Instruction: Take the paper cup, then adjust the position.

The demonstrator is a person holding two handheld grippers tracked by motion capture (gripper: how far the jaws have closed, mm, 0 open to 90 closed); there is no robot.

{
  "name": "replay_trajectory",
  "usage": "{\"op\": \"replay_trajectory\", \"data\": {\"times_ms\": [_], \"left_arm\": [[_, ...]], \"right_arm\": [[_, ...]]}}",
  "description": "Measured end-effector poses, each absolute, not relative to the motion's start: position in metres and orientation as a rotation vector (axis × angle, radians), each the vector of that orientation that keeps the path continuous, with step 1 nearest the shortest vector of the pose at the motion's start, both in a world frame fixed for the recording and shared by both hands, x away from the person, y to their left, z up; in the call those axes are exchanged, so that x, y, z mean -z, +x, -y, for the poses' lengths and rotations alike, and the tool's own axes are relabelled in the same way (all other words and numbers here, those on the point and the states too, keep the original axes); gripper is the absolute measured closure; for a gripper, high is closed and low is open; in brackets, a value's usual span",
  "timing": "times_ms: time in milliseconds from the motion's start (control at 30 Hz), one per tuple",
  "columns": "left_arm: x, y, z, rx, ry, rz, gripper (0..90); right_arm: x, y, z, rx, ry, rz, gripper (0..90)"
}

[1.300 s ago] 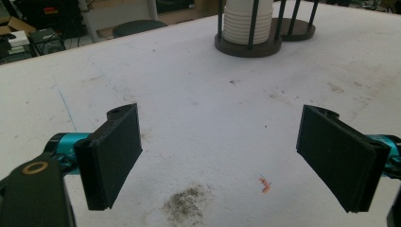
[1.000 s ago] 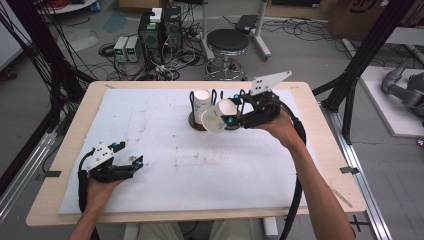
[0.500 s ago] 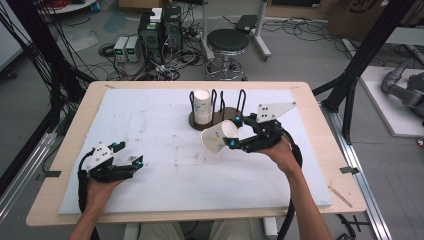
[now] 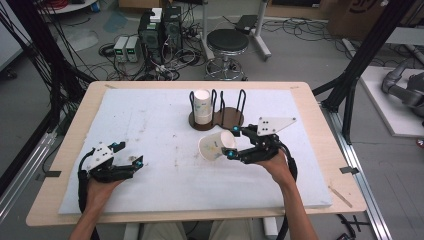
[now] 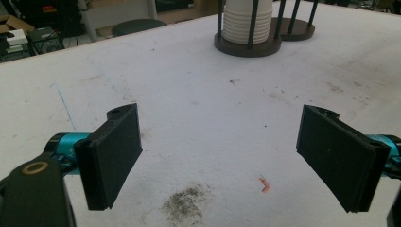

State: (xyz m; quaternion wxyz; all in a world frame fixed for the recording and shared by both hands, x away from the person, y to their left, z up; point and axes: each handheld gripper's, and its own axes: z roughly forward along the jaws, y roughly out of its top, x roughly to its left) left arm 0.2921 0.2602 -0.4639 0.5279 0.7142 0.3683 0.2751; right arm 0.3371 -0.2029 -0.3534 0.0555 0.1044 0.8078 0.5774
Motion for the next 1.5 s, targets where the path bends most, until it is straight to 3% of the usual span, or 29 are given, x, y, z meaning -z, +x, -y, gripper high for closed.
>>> {"op": "replay_trajectory", "data": {"times_ms": [767, 1167, 1300, 1500], "left_arm": [[0.463, 0.293, -0.262, -0.644, 1.688, -0.888, 14.6], [0.447, 0.295, -0.262, -0.585, 1.715, -0.774, 14.6], [0.434, 0.304, -0.26, -0.429, 1.729, -0.65, 14.6], [0.419, 0.314, -0.251, -0.312, 1.767, -0.508, 14.6]], "right_arm": [[0.36, 0.34, 0.197, -1.77, 0.317, -2.483, 37.3], [0.36, 0.342, 0.197, -1.795, 0.309, -2.473, 37.3], [0.361, 0.343, 0.195, -1.816, 0.294, -2.481, 37.3], [0.36, 0.345, 0.193, -1.827, 0.278, -2.486, 37.3]]}}
